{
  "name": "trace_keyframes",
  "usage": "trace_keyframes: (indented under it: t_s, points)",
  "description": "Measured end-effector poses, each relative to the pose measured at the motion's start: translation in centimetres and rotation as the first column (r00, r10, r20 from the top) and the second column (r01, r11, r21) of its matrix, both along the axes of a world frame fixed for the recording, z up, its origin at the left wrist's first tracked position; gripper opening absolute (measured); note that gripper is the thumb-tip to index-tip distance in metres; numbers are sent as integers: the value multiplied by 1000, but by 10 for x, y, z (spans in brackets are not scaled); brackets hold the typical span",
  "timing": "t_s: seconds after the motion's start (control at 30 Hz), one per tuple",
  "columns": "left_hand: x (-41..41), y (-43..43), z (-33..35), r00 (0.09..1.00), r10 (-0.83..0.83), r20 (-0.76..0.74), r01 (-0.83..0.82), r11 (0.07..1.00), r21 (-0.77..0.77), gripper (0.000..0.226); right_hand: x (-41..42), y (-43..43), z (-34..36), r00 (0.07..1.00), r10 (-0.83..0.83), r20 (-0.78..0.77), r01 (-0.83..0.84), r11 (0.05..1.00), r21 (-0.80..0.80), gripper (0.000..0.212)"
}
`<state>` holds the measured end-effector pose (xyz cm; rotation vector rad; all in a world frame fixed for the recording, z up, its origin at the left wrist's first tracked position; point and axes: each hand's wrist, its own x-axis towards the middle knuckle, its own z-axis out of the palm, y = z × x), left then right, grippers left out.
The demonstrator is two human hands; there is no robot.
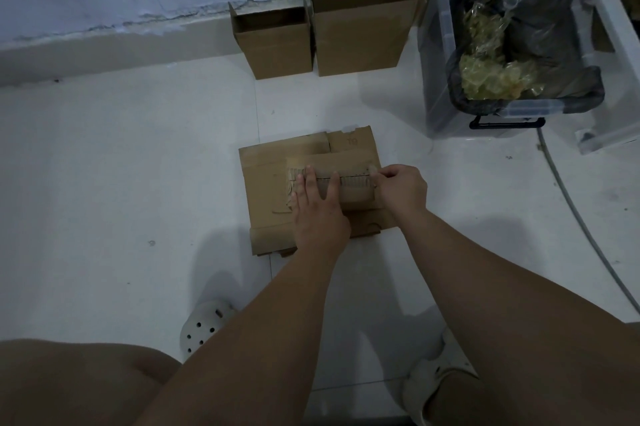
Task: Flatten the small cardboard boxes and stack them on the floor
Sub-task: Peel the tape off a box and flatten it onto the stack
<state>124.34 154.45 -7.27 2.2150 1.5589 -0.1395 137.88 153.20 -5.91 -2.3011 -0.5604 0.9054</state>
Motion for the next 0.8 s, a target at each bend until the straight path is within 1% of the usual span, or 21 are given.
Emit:
trace_keyframes:
  t_s: [0.13,0.23,0.33,0.43,0.47,0.57,0.67,0.77,0.8]
  points:
    - [-1,-1,2,1000,-3,9,3,1000,-7,73,0,1,-3,993,-53,-109,54,998,12,17]
    - [-1,1,2,1000,4,20,-3,1000,-20,73,-2,0,-5,982,-60,-179,68,997,37,19]
    - [-1,1,3,999,18,30,-17,999,-37,73,-1,-1,-7,959,-137,-246,151,988,40,22]
    - [-1,0,2,999,16,29,-15,999,-38,74,3,0,-6,936,-186,-300,194,981,-3,8]
    - [-2,-1,2,1000,12,25,-11,999,-32,74,4,0,-5,921,-210,-329,216,976,-17,7]
    - [-1,-1,2,1000,12,29,-11,1000,-23,73,6,-2,-7,873,-290,-392,296,954,-46,14]
    - [-1,-2,3,1000,9,29,-8,1000,-30,73,3,-6,-11,826,-358,-435,378,925,-43,14]
    - [-2,-3,2,1000,3,17,-3,1000,-28,73,4,-6,-14,785,-394,-478,440,898,-17,34]
    - [-2,-2,2,1000,3,16,-2,1000,-27,73,4,-6,-14,768,-407,-495,463,886,-11,35]
